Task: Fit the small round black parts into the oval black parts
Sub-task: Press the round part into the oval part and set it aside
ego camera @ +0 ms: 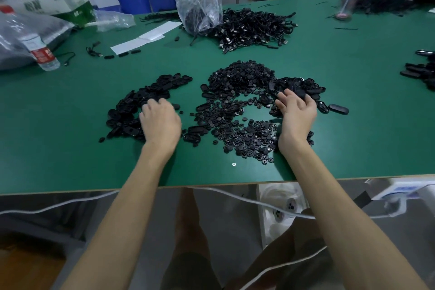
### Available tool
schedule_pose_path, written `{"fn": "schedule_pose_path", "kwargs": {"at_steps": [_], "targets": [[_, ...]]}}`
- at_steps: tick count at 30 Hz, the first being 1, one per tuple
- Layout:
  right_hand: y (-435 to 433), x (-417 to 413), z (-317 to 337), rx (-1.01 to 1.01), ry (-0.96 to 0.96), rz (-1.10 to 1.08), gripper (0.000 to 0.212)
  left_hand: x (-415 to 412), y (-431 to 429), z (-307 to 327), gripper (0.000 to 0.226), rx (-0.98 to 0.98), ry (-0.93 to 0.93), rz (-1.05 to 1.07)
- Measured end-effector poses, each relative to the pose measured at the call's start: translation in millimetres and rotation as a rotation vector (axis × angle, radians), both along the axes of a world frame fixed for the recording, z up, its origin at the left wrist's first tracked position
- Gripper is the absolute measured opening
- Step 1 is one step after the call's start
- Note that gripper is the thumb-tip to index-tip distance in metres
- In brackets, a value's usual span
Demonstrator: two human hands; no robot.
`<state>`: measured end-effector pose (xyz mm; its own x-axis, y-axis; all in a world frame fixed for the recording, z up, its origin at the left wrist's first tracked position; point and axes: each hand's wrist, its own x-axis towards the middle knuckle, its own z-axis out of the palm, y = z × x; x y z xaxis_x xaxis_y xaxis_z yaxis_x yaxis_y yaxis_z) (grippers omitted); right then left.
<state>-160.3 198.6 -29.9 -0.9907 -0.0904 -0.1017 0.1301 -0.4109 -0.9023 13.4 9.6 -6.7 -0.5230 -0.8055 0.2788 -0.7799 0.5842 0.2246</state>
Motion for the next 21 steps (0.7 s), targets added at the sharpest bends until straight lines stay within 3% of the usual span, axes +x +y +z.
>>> {"fn": "schedule_pose_path", "kwargs": {"at_steps": [2, 4, 8, 11, 16, 21], "targets": [[0.3, 2.4, 0.2, 0.058, 0.019, 0.041, 0.07, 7.3, -12.3, 0.6, 0.037, 0.011, -0.124, 0.034], [1.5, 4.6, 0.7, 0.095, 0.044, 0.068, 0.077, 9.0, -19.6, -0.7, 0.039, 0.04, -0.144, 0.005], [0.8, 12.6, 1.5, 0.4, 0.322, 0.194, 0.048, 5.3, -22.2, -3.1, 0.023, 0.012, -0.099, -0.04], [-4.5, 18.0, -0.8, 0.732, 0.595, 0.377, 0.035, 0.0, -18.0, -7.7, 0.028, -0.059, -0.045, -0.063], [-12.2, 22.0, -3.4, 1.057, 0.816, 0.548, 0.031, -15.1, -2.9, -7.9, 0.026, -0.103, 0.164, -0.118], [-14.2, 23.1, -2.9, 1.048, 0.847, 0.542, 0.011, -38.5, 22.9, -6.5, 0.015, 0.192, 0.473, -0.306]]}}
